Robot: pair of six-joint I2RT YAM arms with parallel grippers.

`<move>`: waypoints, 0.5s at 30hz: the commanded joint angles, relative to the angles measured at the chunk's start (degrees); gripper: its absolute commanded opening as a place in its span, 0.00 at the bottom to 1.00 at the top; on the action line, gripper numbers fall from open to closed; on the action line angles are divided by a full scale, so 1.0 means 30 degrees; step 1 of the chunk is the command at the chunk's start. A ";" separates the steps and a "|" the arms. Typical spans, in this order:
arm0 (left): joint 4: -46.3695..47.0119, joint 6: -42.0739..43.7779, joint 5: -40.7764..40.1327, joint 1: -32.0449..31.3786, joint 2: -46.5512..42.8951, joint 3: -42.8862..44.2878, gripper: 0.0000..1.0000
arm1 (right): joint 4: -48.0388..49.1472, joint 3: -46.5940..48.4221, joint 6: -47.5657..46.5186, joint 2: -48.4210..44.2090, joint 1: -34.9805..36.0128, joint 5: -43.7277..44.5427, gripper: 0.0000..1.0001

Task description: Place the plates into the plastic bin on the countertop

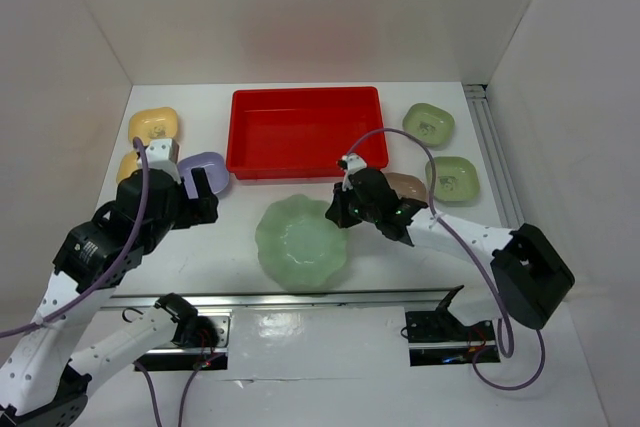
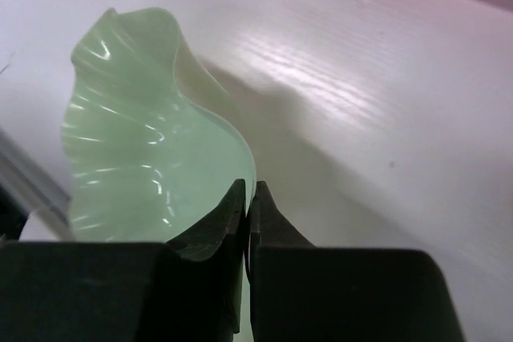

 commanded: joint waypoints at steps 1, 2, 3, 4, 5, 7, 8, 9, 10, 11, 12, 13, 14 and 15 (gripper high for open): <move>0.0810 0.0336 -0.0046 0.0075 0.0080 0.0104 1.00 | -0.2785 0.0660 -0.1992 -0.1135 0.0232 -0.2857 0.00; 0.0810 0.0336 -0.0046 0.0075 0.0080 0.0104 1.00 | -0.2785 0.1243 -0.1702 -0.1343 -0.0290 -0.4141 0.00; 0.0810 0.0336 -0.0046 0.0075 0.0312 0.0104 1.00 | -0.2785 0.1596 -0.1525 -0.1345 -0.0528 -0.4792 0.00; 0.0810 0.0336 -0.0046 0.0075 0.0315 0.0104 1.00 | -0.2785 0.2035 -0.1523 -0.1345 -0.0820 -0.5408 0.00; 0.0810 0.0336 -0.0046 0.0075 0.0315 0.0104 1.00 | -0.2524 0.2475 -0.1291 -0.1345 -0.1403 -0.6284 0.00; 0.0810 0.0162 0.0188 0.0075 0.0490 0.0104 1.00 | -0.2521 0.4055 -0.1025 -0.0881 -0.2079 -0.6731 0.00; 0.0810 0.0160 0.0449 0.0075 0.0490 0.0104 1.00 | -0.2318 0.4670 -0.0764 -0.0528 -0.2982 -0.7225 0.00; 0.0810 0.0160 0.0829 0.0075 0.0490 0.0104 1.00 | -0.2316 0.6010 -0.0501 -0.0118 -0.3542 -0.7607 0.00; 0.0810 0.0160 0.0833 0.0075 0.0490 0.0104 1.00 | -0.2084 0.6691 -0.0324 0.0959 -0.4070 -0.8075 0.00; 0.0810 0.0160 0.0833 0.0075 0.0316 0.0104 1.00 | -0.1850 0.7394 -0.0032 0.1550 -0.5235 -0.8921 0.00; 0.0636 0.0160 0.0833 0.0075 0.0315 0.0104 1.00 | -0.1296 0.8764 0.0754 0.2861 -0.5827 -0.9510 0.00; 0.0634 -0.0014 0.0833 0.0075 0.0315 0.0104 1.00 | -0.1291 0.9416 0.1197 0.3541 -0.6384 -1.0067 0.00; 0.0634 -0.0015 0.0833 0.0075 0.0083 -0.0099 1.00 | -0.0595 1.0060 0.1723 0.4186 -0.6969 -1.0739 0.00; 0.0634 -0.0015 0.0833 0.0075 -0.0181 -0.0275 1.00 | -0.0095 1.1140 0.2947 0.4830 -0.7903 -1.0949 0.00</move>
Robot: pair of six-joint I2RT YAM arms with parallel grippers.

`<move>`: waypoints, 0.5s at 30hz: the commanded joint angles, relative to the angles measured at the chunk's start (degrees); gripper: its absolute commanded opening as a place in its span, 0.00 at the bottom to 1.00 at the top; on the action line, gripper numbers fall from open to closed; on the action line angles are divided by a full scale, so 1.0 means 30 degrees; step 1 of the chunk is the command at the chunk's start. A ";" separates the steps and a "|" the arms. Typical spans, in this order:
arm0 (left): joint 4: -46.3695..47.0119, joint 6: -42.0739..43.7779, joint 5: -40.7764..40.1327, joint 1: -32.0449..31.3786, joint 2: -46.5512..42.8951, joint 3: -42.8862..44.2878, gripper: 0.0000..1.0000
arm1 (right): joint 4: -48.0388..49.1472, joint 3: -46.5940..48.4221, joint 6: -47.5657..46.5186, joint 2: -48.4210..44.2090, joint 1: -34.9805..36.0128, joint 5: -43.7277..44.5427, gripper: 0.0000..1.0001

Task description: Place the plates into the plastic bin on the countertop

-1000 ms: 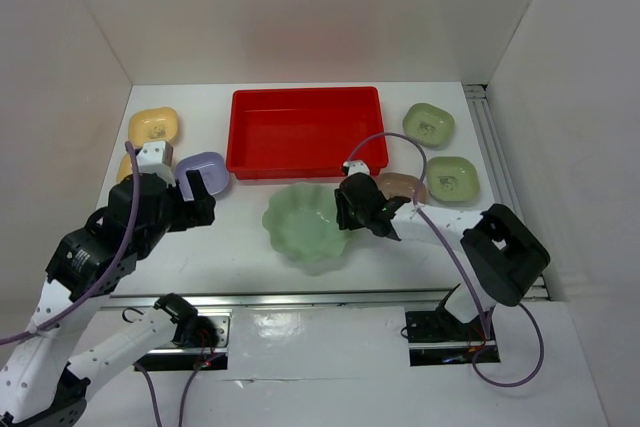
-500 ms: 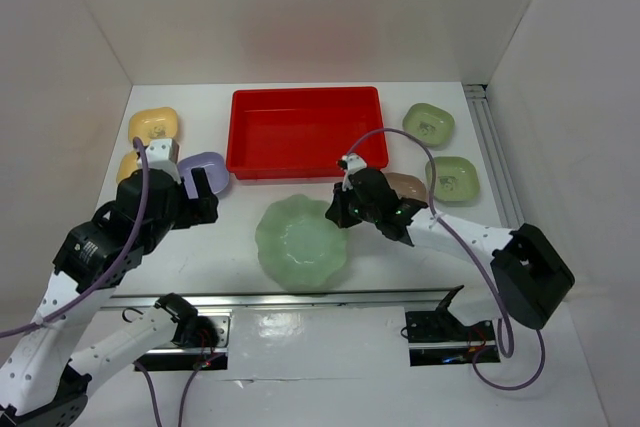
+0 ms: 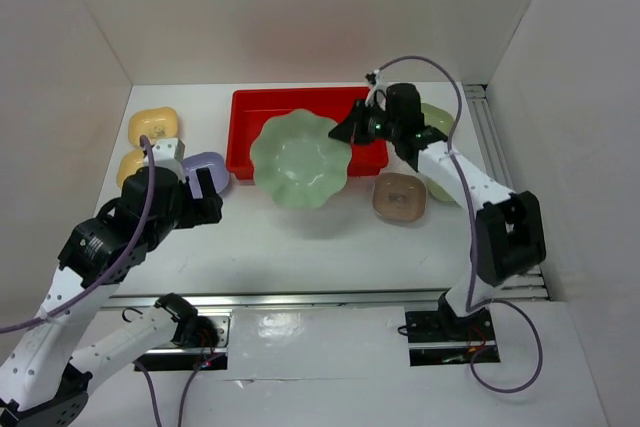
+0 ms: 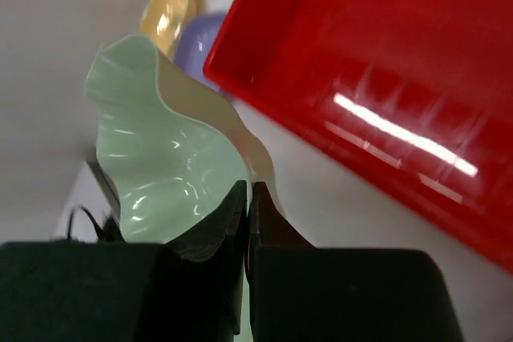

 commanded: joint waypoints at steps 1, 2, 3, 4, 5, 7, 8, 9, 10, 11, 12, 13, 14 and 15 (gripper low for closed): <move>0.0488 0.0006 0.0409 0.0075 -0.0562 -0.0241 1.00 | 0.2225 0.2566 0.2985 0.2116 -0.2061 -0.2296 0.00; 0.0488 0.0006 0.0411 0.0075 -0.0823 -0.0531 1.00 | 0.3245 0.3064 0.3542 0.3428 -0.2702 -0.2296 0.00; 0.0488 -0.0168 0.0585 0.0075 -0.0826 -0.0795 1.00 | 0.3429 0.3678 0.4302 0.4166 -0.2970 -0.2296 0.00; 0.0488 -0.0169 0.0848 0.0075 -0.1029 -0.0797 1.00 | 0.3779 0.4902 0.4774 0.4898 -0.3233 -0.2470 0.00; 0.0314 -0.0169 0.1024 0.0075 -0.1031 -0.1000 1.00 | 0.4768 0.5350 0.5214 0.6327 -0.3439 -0.2472 0.00; 0.0313 -0.0169 0.1871 0.0075 -0.1031 -0.1002 1.00 | 0.5653 0.6751 0.6732 0.7741 -0.4113 -0.2472 0.00; 0.0313 -0.0169 0.2079 0.0075 -0.1031 -0.1002 1.00 | 0.5860 0.7282 0.7002 0.9082 -0.4115 -0.2472 0.00; 0.0313 -0.0169 0.2255 0.0075 -0.1031 -0.1176 1.00 | 0.5688 0.7868 0.7005 0.9704 -0.4289 -0.2269 0.00; 0.0313 -0.0169 0.2431 0.0075 -0.1031 -0.1178 1.00 | 0.5455 0.9208 0.7005 1.0291 -0.4291 -0.2093 0.00; 0.0313 -0.0169 0.2607 0.0075 -0.1031 -0.1178 1.00 | 0.4930 0.9859 0.6686 1.0848 -0.4291 -0.1714 0.00; 0.0313 -0.0169 0.2608 0.0075 -0.1234 -0.1352 1.00 | 0.4345 1.0388 0.6683 1.1781 -0.4291 -0.1449 0.00; 0.0313 -0.0169 0.2608 0.0075 -0.1236 -0.1354 1.00 | 0.4107 1.1176 0.6451 1.2139 -0.4291 -0.0866 0.00; 0.0313 -0.0169 0.2608 0.0075 -0.1236 -0.1354 1.00 | 0.4105 1.1387 0.6448 1.2693 -0.4291 -0.0599 0.00; 0.0313 -0.0169 0.2608 0.0075 -0.1236 -0.1354 1.00 | 0.4105 1.1563 0.6448 1.2902 -0.4291 -0.0394 0.00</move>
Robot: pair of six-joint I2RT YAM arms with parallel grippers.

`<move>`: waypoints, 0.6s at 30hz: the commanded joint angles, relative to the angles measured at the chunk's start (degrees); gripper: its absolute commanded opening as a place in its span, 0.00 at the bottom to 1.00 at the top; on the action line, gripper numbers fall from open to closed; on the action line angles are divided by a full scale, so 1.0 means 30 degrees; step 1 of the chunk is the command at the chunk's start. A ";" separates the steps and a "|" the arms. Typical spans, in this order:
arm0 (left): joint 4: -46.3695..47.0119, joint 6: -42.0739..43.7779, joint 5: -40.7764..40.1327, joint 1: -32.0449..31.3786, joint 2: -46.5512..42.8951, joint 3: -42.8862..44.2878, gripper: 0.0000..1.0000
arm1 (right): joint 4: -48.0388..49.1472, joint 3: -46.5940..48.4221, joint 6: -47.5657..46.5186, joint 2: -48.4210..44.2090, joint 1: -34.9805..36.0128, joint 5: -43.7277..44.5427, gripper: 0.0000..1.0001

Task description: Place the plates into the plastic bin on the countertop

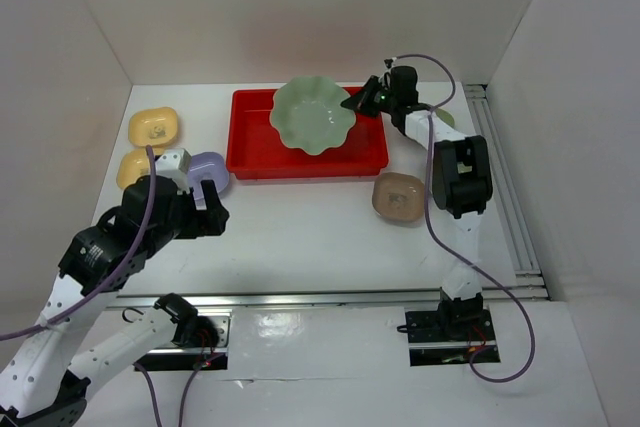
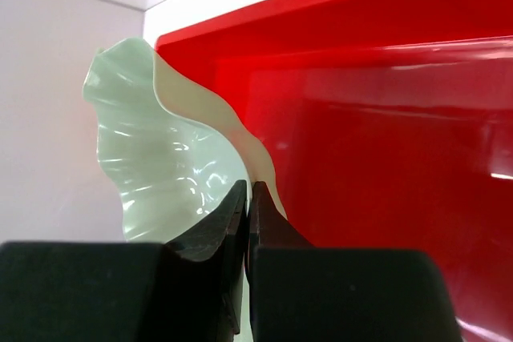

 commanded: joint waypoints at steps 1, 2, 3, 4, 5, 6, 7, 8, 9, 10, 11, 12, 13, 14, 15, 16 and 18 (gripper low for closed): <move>0.0444 -0.0118 0.0517 0.0075 -0.0419 -0.0064 1.00 | 0.0476 0.1867 0.0460 0.0393 0.0132 0.0802 0.00; 0.0444 -0.0118 0.0691 0.0075 -0.0421 -0.0238 1.00 | 0.0128 0.2449 0.0228 0.0628 0.0132 0.0804 0.00; 0.0444 -0.0118 0.0693 0.0075 -0.0421 -0.0240 1.00 | -0.0339 0.2774 0.0225 0.1007 0.0335 0.0804 0.00; 0.0444 -0.0118 0.0896 0.0075 -0.0421 -0.0240 1.00 | -0.0634 0.3270 -0.0268 0.1185 0.0337 0.0804 0.03; 0.0444 -0.0118 0.0898 0.0075 -0.0421 -0.0240 1.00 | -0.0956 0.3478 -0.0505 0.1187 0.0569 0.1007 0.06; 0.0444 -0.0118 0.0898 0.0075 -0.0421 -0.0414 1.00 | -0.1481 0.3480 -0.0739 0.1390 0.0571 0.1009 0.09; 0.0444 -0.0118 0.0724 0.0075 -0.0421 -0.0416 1.00 | -0.1486 0.3654 -0.1090 0.1392 0.0774 0.1183 0.15; 0.0444 -0.0118 0.0722 0.0075 -0.0421 -0.0416 1.00 | -0.1487 0.3482 -0.1093 0.1392 0.0776 0.1185 0.21; 0.0444 -0.0118 0.0722 0.0075 -0.0421 -0.0416 1.00 | -0.1487 0.3480 -0.1093 0.1392 0.0950 0.1185 0.30; 0.0444 -0.0118 0.0722 0.0075 -0.0421 -0.0619 1.00 | -0.1487 0.3277 -0.1267 0.1392 0.0952 0.0953 0.38; 0.0618 -0.0118 0.0722 0.0075 -0.0421 -0.0621 1.00 | -0.1487 0.3275 -0.1269 0.1392 0.0952 0.0951 0.38; 0.0619 -0.0118 0.0896 0.0075 -0.0421 -0.0621 1.00 | -0.1487 0.3275 -0.1269 0.1392 0.0952 0.0748 0.38; 0.0620 -0.0118 0.0898 0.0075 -0.0421 -0.0621 1.00 | -0.1661 0.3275 -0.1269 0.1392 0.0952 0.0746 0.39; 0.0620 -0.0118 0.0898 0.0075 -0.0421 -0.0824 1.00 | -0.1894 0.3478 -0.1501 0.1392 0.1155 0.0746 0.39; 0.0620 -0.0118 0.1072 0.0075 -0.0421 -0.0826 1.00 | -0.1897 0.3480 -0.1677 0.1392 0.1157 0.0746 0.45; 0.0620 -0.0118 0.1074 0.0075 -0.0595 -0.0826 1.00 | -0.2129 0.3480 -0.1882 0.1218 0.1157 0.0746 0.48; 0.0620 -0.0118 0.1074 0.0075 -0.0597 -0.1002 1.00 | -0.2365 0.3480 -0.2087 0.0982 0.1157 0.0746 0.48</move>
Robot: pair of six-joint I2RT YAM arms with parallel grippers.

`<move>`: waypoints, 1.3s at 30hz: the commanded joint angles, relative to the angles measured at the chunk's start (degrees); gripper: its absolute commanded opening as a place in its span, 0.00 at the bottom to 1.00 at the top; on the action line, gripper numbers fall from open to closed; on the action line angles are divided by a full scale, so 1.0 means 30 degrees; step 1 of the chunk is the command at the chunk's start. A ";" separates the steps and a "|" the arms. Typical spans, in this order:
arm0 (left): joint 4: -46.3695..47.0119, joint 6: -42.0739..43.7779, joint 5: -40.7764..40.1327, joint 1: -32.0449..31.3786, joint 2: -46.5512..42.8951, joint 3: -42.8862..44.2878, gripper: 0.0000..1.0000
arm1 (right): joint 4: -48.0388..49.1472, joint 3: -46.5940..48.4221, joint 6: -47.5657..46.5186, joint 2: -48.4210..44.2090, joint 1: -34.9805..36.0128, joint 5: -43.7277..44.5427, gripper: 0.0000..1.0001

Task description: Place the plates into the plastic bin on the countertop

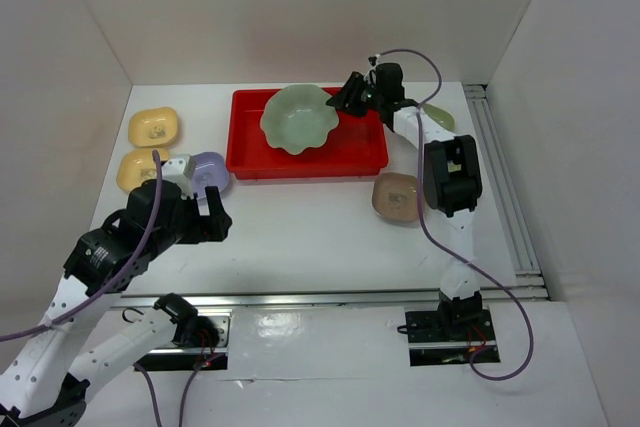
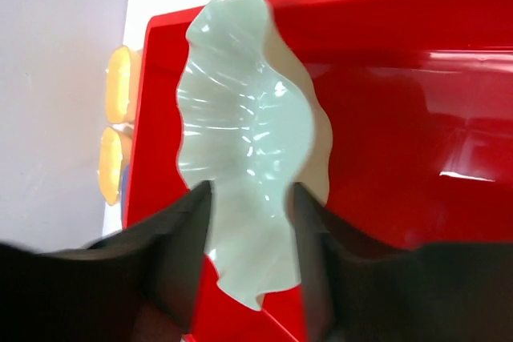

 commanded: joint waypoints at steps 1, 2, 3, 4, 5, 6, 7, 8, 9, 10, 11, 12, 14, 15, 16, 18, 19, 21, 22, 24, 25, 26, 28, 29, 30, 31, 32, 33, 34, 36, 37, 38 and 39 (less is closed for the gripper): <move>0.0569 -0.0118 0.0280 0.0075 -0.0436 -0.0077 1.00 | -0.0798 0.0647 -0.0698 -0.1216 0.0115 0.0045 0.55; 0.0743 -0.0118 0.0280 0.0075 -0.0437 -0.0077 1.00 | -0.0800 0.0645 -0.0872 -0.1483 0.0115 0.0221 0.55; 0.0744 -0.0118 0.0280 0.0075 -0.0437 -0.0077 1.00 | -0.0800 0.0355 -0.0873 -0.1776 0.0115 0.0542 0.55; 0.0744 -0.0118 0.0280 0.0075 -0.0437 -0.0077 1.00 | -0.1032 0.0149 -0.1047 -0.2446 0.0115 0.0806 0.58; 0.0744 -0.0118 0.0280 0.0075 -0.0437 -0.0077 1.00 | -0.1324 -0.0027 -0.1049 -0.2771 0.0115 0.1157 0.61; 0.0744 -0.0118 0.0280 0.0075 -0.0263 -0.0077 1.00 | -0.1559 -0.0029 -0.1049 -0.3065 -0.0059 0.1799 0.64; 0.0744 -0.0118 0.0483 0.0075 -0.0262 -0.0077 1.00 | -0.1939 -0.0029 -0.1049 -0.3590 -0.0061 0.2124 0.64; 0.0744 -0.0118 0.0485 0.0075 -0.0262 -0.0077 1.00 | -0.2784 -0.0203 -0.1049 -0.3856 -0.0061 0.2969 0.64; 0.0744 -0.0292 0.0485 0.0075 -0.0262 -0.0077 1.00 | -0.3314 -0.0205 -0.1049 -0.4149 -0.0264 0.3528 0.64; 0.0744 -0.0294 0.0659 0.0075 -0.0262 -0.0077 1.00 | -0.3841 -0.0553 -0.1049 -0.4471 -0.0266 0.4114 0.65; 0.0744 -0.0294 0.0661 0.0075 -0.0262 -0.0077 1.00 | -0.4108 -0.0904 -0.1049 -0.5402 -0.0266 0.4700 0.67; 0.0918 -0.0294 0.0661 0.0075 -0.0262 -0.0077 1.00 | -0.4110 -0.1401 -0.1252 -0.5962 -0.0266 0.5779 0.69; 0.1096 -0.0294 0.0895 0.0075 -0.0262 -0.0251 1.00 | -0.3936 -0.3070 -0.1430 -0.7772 -0.0266 0.6664 0.74; 0.1386 -0.0294 0.1156 0.0075 -0.0088 -0.0252 1.00 | -0.3500 -0.3627 -0.1633 -0.8364 -0.0092 0.7365 0.78; 0.1795 -0.0497 0.1565 0.0075 -0.0086 -0.0455 1.00 | -0.3495 -0.4444 -0.1635 -0.8834 -0.0090 0.7372 0.83; 0.2265 -0.0818 0.2065 0.0075 0.0526 -0.0631 1.00 | -0.4017 -0.4453 -0.2101 -0.9745 -0.0090 0.7372 0.83; 0.2616 -0.1344 0.2647 0.0075 0.0703 -0.0894 1.00 | -0.4458 -0.4656 -0.2336 -1.0095 -0.0090 0.7662 0.84; 0.4836 -0.1874 0.3964 0.0075 0.0966 -0.1567 1.00 | -0.5482 -0.5122 -0.2979 -1.1960 0.0581 0.8916 0.84; 0.6093 -0.2282 0.5856 0.0075 0.1230 -0.2760 1.00 | -0.5661 -0.6055 -0.3650 -1.2815 0.1454 1.1158 0.85; 0.9918 -0.3015 0.7160 -0.0652 0.1844 -0.3880 1.00 | -0.5895 -0.7230 -0.4035 -1.5558 0.2250 1.3164 0.94; 1.1016 -0.3367 0.7368 -0.1064 0.3008 -0.4581 1.00 | -0.6188 -0.7787 -0.4211 -1.6418 0.2718 1.4275 1.00; 1.1927 -0.3950 0.7370 -0.1503 0.3745 -0.4588 1.00 | -0.6510 -0.8605 -0.4474 -1.7239 0.2723 1.4663 1.00; 1.4642 -0.4161 0.6815 -0.3171 0.5413 -0.4588 1.00 | -0.8258 -0.9050 -0.4477 -1.9233 0.3364 1.6005 1.00; 1.5559 -0.4161 0.6378 -0.3786 0.7249 -0.4356 1.00 | -0.8851 -0.9226 -0.4709 -1.9790 0.3541 1.6449 1.00; 1.6323 -0.3871 0.5997 -0.5010 0.8254 -0.3977 1.00 | -0.9379 -0.9518 -0.4711 -2.0782 0.3543 1.6918 1.00; 1.6678 -0.3665 0.5326 -0.5748 0.9337 -0.3393 1.00 | -1.0370 -0.9695 -0.4711 -2.1256 0.3862 1.7357 1.00; 1.6682 -0.3199 0.3434 -0.6422 1.0450 -0.1734 1.00 | -1.0728 -0.9987 -0.4711 -2.1696 0.4039 1.8087 1.00; 1.6682 -0.2934 0.2748 -0.7357 1.2694 -0.0847 1.00 | -1.1138 -0.9990 -0.4711 -2.2570 0.4041 1.8500 1.00; 1.6508 -0.2757 0.2335 -0.7598 1.3848 -0.0026 1.00 | -1.1809 -0.9990 -0.4711 -2.3014 0.4041 1.8765 1.00; 1.6506 -0.2755 0.2067 -0.7833 1.6741 0.1940 1.00 | -1.2341 -1.0195 -0.4711 -2.4183 0.4217 1.8973 1.00; 1.6883 -0.2755 0.1719 -0.7835 1.7572 0.2322 1.00 | -1.2807 -1.0195 -0.4711 -2.4568 0.4217 1.8973 1.00; 1.6887 -0.2755 0.1280 -0.7835 1.8421 0.3167 1.00 | -1.2986 -1.0195 -0.4885 -2.4861 0.4217 1.8973 1.00; 1.7206 -0.2755 0.1276 -0.7835 1.9213 0.3523 1.00 | -1.3190 -0.9992 -0.4887 -2.5154 0.4217 1.8973 1.00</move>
